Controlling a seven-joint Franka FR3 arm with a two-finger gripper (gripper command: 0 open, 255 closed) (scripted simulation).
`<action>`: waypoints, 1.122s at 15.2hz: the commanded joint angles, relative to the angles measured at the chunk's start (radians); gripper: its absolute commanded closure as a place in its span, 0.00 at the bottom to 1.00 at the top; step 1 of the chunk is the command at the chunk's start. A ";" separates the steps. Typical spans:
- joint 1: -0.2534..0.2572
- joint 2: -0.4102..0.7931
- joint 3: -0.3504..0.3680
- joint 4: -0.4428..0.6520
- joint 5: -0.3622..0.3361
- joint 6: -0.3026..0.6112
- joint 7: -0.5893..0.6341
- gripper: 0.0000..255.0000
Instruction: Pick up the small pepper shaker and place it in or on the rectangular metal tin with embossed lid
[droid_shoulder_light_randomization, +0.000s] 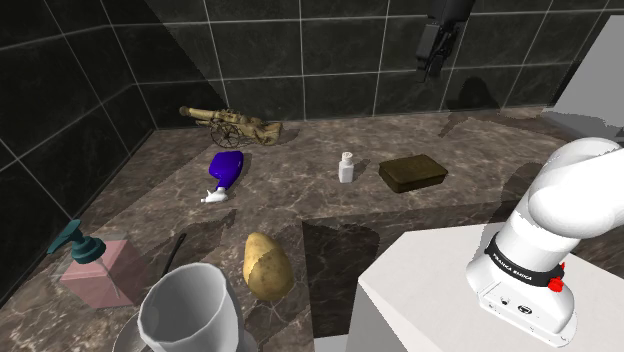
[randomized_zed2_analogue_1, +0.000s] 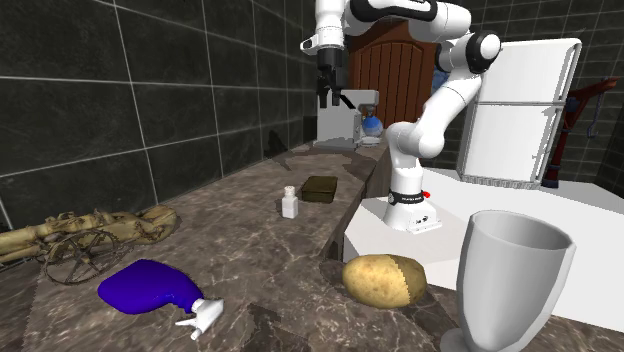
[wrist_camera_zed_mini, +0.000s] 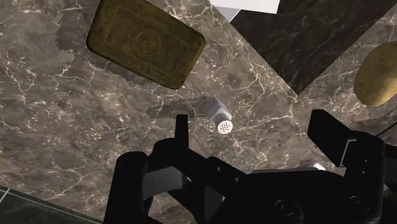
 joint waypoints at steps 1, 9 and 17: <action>0.000 0.000 0.000 0.000 0.000 0.000 0.000 0.00; 0.022 0.177 0.097 -0.086 -0.002 0.252 0.059 0.00; 0.031 0.432 0.184 -0.086 -0.042 0.488 0.139 0.00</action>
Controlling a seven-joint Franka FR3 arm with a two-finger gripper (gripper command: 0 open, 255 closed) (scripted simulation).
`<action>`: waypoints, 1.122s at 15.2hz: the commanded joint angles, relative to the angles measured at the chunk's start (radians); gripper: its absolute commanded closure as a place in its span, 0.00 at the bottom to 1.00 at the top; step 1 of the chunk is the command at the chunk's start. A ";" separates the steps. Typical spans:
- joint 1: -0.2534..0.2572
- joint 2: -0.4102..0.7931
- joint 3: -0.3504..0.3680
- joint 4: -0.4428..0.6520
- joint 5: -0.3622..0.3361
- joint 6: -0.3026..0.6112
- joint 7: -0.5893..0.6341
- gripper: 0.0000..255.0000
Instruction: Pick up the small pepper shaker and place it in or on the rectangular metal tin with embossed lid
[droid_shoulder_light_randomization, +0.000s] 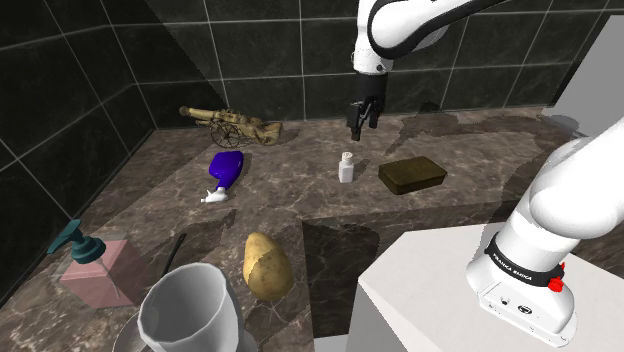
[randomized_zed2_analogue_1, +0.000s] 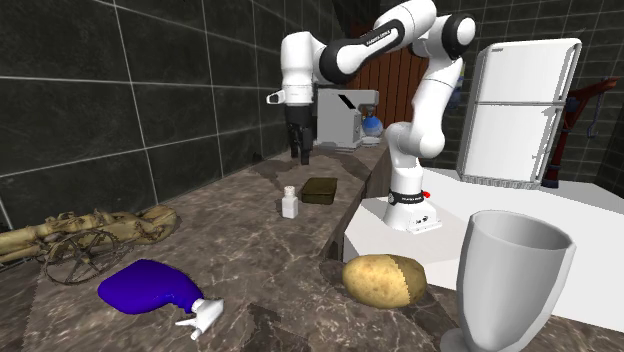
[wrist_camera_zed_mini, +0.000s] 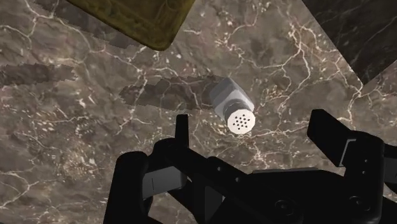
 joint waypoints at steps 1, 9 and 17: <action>0.005 0.075 0.028 0.015 -0.015 0.057 0.035 0.00; 0.003 0.206 0.053 -0.001 -0.052 0.193 0.076 0.00; 0.002 0.226 0.055 -0.018 -0.056 0.231 0.079 0.00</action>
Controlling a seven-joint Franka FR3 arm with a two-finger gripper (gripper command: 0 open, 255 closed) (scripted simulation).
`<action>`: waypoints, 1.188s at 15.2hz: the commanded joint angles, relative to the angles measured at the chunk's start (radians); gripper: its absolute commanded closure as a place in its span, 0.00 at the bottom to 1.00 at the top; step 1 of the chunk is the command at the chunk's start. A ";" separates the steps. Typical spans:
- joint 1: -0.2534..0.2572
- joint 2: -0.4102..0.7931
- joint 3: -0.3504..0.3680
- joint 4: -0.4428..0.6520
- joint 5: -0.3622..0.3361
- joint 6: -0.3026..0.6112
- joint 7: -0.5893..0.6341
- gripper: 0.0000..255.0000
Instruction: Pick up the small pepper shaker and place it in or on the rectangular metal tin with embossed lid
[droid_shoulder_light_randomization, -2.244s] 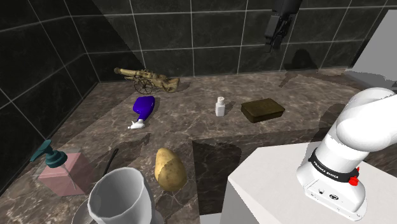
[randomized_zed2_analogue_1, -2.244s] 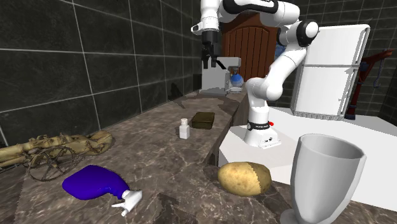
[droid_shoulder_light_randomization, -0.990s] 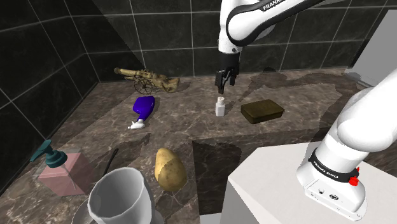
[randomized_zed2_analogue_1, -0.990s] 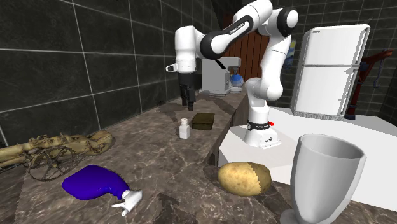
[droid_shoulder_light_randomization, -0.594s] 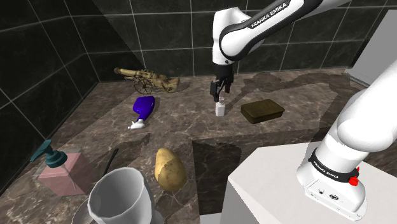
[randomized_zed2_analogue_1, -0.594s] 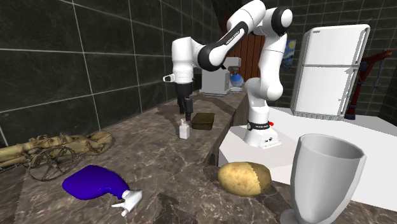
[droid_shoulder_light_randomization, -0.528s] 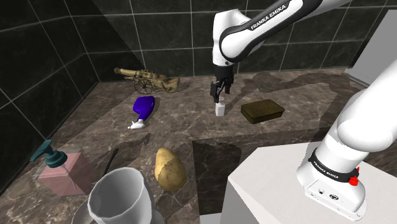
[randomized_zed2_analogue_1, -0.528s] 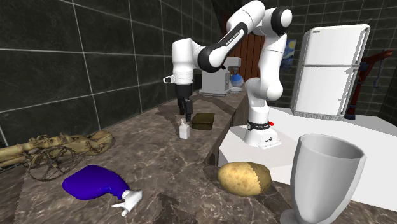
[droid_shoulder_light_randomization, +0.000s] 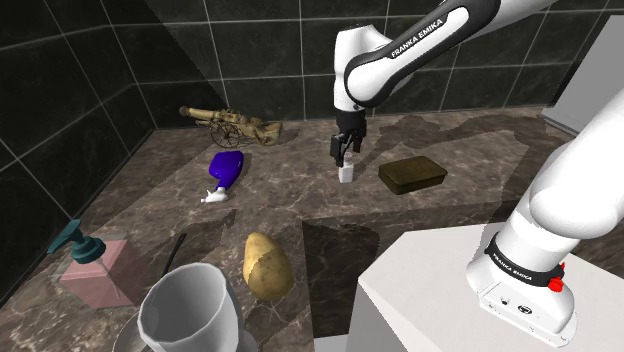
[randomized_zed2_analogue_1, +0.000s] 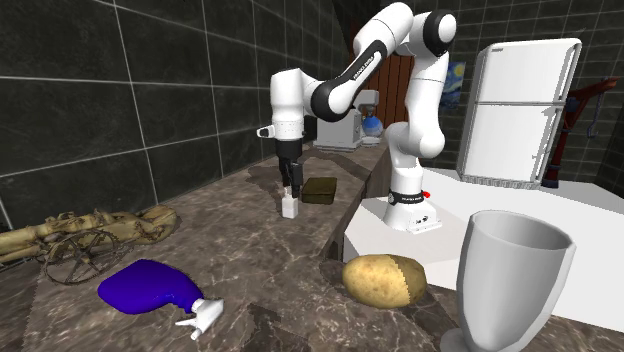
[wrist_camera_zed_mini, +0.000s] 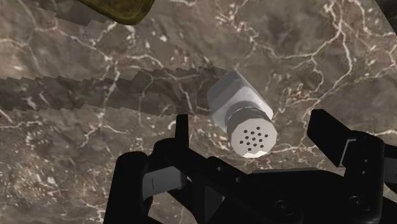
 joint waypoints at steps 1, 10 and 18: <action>0.000 0.000 0.000 0.000 0.000 0.000 0.000 0.00; 0.000 0.000 0.000 0.000 0.000 0.000 0.000 1.00; 0.001 -0.046 -0.003 0.041 0.008 -0.086 -0.008 1.00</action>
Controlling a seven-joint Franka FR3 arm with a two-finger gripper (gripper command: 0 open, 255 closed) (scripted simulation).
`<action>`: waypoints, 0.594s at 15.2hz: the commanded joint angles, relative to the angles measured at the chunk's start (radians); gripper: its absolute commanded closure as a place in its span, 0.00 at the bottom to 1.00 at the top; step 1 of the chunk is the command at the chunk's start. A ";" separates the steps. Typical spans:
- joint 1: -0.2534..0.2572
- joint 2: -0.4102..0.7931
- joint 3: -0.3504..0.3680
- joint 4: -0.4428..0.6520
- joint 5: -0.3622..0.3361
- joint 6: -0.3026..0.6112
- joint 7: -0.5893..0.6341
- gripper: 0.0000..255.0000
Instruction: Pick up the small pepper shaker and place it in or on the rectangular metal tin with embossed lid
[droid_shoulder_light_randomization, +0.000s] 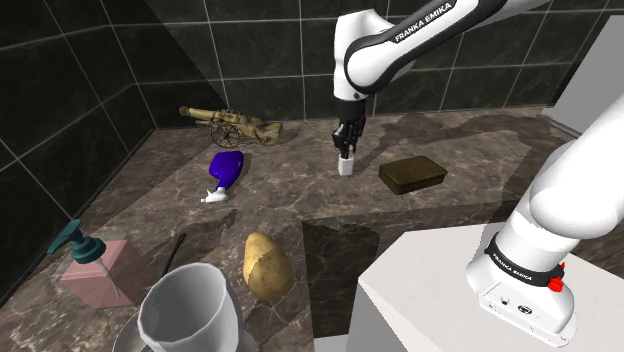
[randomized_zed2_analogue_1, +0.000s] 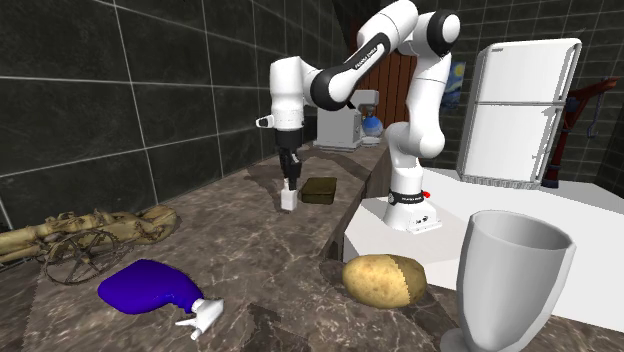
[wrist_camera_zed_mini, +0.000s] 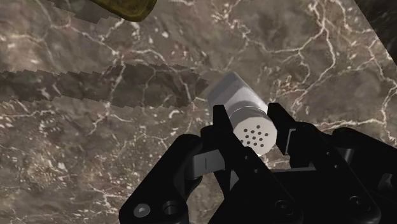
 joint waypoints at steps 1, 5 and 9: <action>-0.001 -0.014 -0.003 0.011 0.002 -0.025 -0.005 1.00; 0.000 -0.039 -0.005 0.043 0.005 -0.082 -0.009 1.00; 0.000 -0.060 -0.008 0.079 0.008 -0.139 -0.012 1.00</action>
